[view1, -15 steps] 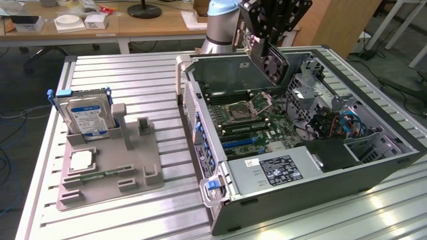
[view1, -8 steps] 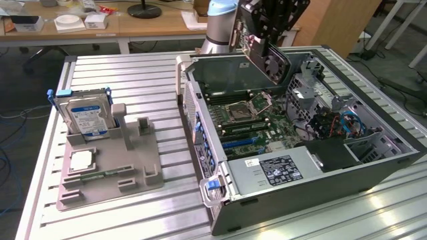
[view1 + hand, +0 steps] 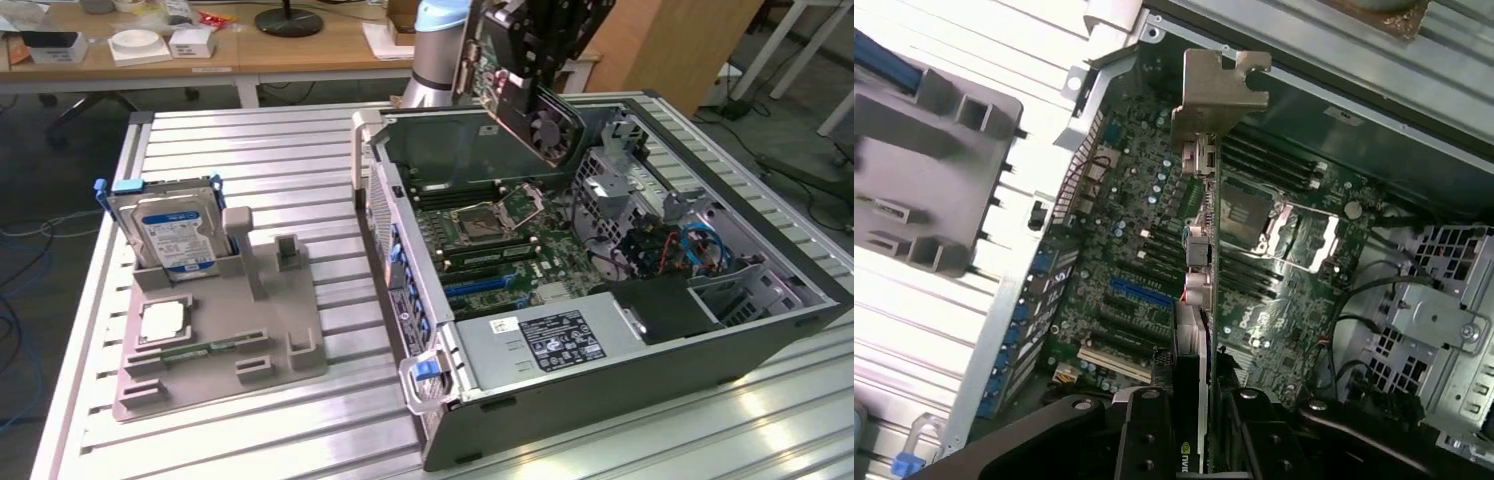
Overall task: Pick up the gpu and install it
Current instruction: 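Insert the gpu into the slot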
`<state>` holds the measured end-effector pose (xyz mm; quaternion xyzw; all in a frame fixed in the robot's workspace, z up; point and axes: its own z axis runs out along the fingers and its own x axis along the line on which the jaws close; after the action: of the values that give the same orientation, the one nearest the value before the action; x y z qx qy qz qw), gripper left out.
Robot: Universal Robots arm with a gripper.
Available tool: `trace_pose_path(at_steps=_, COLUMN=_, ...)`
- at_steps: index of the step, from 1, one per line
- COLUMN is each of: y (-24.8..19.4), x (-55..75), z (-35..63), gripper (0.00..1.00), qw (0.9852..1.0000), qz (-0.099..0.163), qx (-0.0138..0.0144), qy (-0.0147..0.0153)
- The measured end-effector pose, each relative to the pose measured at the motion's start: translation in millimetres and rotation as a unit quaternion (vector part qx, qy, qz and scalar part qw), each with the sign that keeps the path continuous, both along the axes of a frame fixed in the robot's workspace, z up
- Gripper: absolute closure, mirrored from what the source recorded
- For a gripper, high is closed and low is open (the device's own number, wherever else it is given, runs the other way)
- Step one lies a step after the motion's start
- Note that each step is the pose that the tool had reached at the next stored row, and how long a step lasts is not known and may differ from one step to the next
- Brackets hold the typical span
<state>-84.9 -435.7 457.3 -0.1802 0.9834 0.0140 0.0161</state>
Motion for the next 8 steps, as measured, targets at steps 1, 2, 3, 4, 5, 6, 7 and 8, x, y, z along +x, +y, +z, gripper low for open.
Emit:
trace_pose_path(at_steps=1, y=0.0, x=0.0, z=0.0, gripper=0.74, qw=1.0000, qz=0.005, qx=0.0000, qy=0.0000)
trace_pose_path(at_steps=2, y=0.0, x=0.0, z=0.0, gripper=0.74, qw=1.0000, qz=0.009, qx=0.0000, qy=0.0000)
trace_pose_path(at_steps=3, y=0.0, x=0.0, z=0.0, gripper=0.74, qw=0.9999, qz=0.014, qx=0.0000, qy=0.0000)
trace_pose_path(at_steps=4, y=0.0, x=0.0, z=0.0, gripper=0.74, qw=0.9998, qz=0.019, qx=0.0000, qy=0.0000)
trace_pose_path(at_steps=5, y=0.0, x=0.0, z=0.0, gripper=0.74, qw=0.9997, qz=0.024, qx=0.0000, qy=0.0000)
trace_pose_path(at_steps=6, y=0.0, x=0.0, z=0.0, gripper=0.74, qw=0.9996, qz=0.028, qx=0.0000, qy=0.0000)
trace_pose_path(at_steps=7, y=0.0, x=0.0, z=0.0, gripper=0.74, qw=0.9995, qz=0.033, qx=0.0000, qy=0.0000)
trace_pose_path(at_steps=8, y=0.0, x=0.0, z=0.0, gripper=0.74, qw=0.9993, qz=0.037, qx=0.0000, qy=0.0000)
